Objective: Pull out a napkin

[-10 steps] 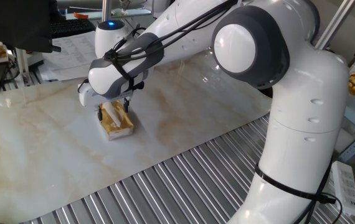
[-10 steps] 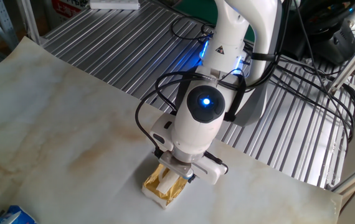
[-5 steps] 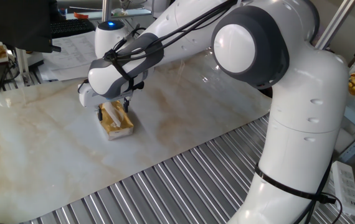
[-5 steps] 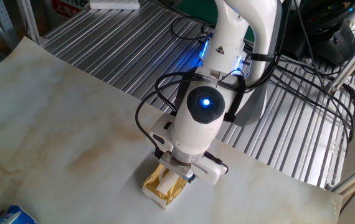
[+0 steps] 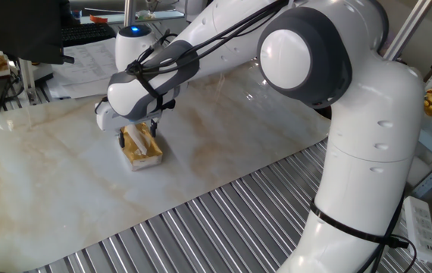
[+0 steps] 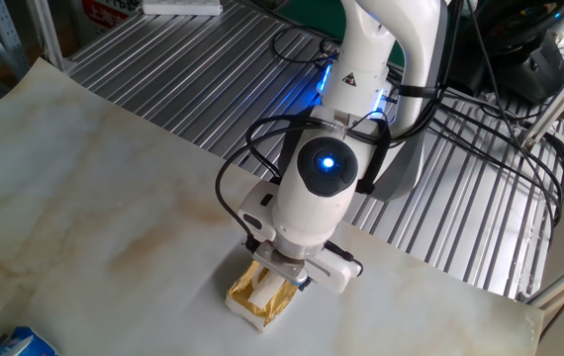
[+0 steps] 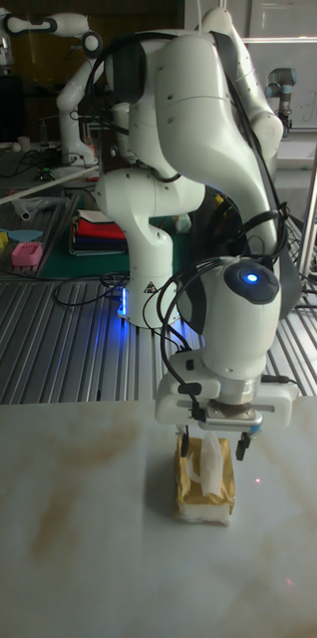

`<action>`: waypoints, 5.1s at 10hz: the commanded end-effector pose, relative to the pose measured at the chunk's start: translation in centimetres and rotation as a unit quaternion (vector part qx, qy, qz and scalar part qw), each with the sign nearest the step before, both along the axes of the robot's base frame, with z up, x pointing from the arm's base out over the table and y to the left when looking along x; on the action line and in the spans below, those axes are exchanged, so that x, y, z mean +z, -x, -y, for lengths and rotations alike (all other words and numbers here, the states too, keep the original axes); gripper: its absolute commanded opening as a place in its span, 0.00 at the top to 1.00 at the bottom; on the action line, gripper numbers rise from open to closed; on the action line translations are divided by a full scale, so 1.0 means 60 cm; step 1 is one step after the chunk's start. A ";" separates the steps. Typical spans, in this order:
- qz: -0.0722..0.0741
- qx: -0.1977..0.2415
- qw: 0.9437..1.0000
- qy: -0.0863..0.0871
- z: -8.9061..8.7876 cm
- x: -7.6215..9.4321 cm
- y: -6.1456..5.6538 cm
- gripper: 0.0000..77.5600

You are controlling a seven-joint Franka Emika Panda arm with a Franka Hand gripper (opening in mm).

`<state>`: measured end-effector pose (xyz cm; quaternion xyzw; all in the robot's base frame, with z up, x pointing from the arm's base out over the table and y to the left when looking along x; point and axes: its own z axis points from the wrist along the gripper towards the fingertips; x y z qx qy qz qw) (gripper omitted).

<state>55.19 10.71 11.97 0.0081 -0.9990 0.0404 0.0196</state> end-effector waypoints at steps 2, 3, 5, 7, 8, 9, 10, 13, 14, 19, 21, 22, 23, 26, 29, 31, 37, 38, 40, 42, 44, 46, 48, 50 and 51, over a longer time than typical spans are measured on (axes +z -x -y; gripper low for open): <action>0.002 0.002 1.000 0.001 0.000 0.002 -0.002 0.98; 0.002 0.002 1.000 0.001 0.000 0.002 -0.002 0.98; 0.002 0.002 1.000 0.001 0.000 0.002 -0.002 0.98; 0.002 0.002 1.000 0.001 0.000 0.002 -0.002 0.98; 0.002 0.002 1.000 0.001 0.000 0.002 -0.002 0.98; 0.002 0.002 1.000 0.001 0.000 0.002 -0.002 0.98; 0.002 0.002 1.000 0.001 0.000 0.002 -0.002 0.98; 0.002 0.002 1.000 0.001 0.000 0.002 -0.002 0.98; 0.002 0.002 1.000 0.001 0.000 0.002 -0.002 0.98; 0.000 0.002 1.000 0.006 0.003 0.012 -0.006 0.98; -0.003 0.000 1.000 0.006 0.009 0.027 -0.009 0.98; -0.004 0.000 1.000 0.006 0.012 0.036 -0.009 0.98; -0.004 -0.001 1.000 0.006 0.017 0.046 -0.008 0.98; -0.004 -0.003 1.000 0.006 0.028 0.071 -0.003 0.98; -0.001 -0.010 1.000 0.000 0.019 0.103 0.003 0.98; -0.001 -0.014 1.000 -0.008 0.010 0.119 0.005 0.98; 0.011 -0.021 0.999 -0.038 0.026 0.151 0.016 0.98; 0.010 -0.020 0.999 -0.040 0.029 0.155 0.013 0.98; 0.010 -0.022 0.999 -0.039 0.032 0.161 0.016 0.98; 0.005 -0.023 0.999 -0.036 0.034 0.179 0.015 0.98; 0.003 -0.022 0.999 -0.034 0.038 0.194 0.014 0.98; 0.002 -0.020 0.999 -0.032 0.043 0.200 0.012 0.98; 0.003 -0.019 0.999 -0.032 0.051 0.207 0.012 0.98; 0.002 -0.017 0.999 -0.032 0.059 0.218 0.010 0.98; 0.001 -0.017 0.999 -0.031 0.063 0.225 0.010 0.98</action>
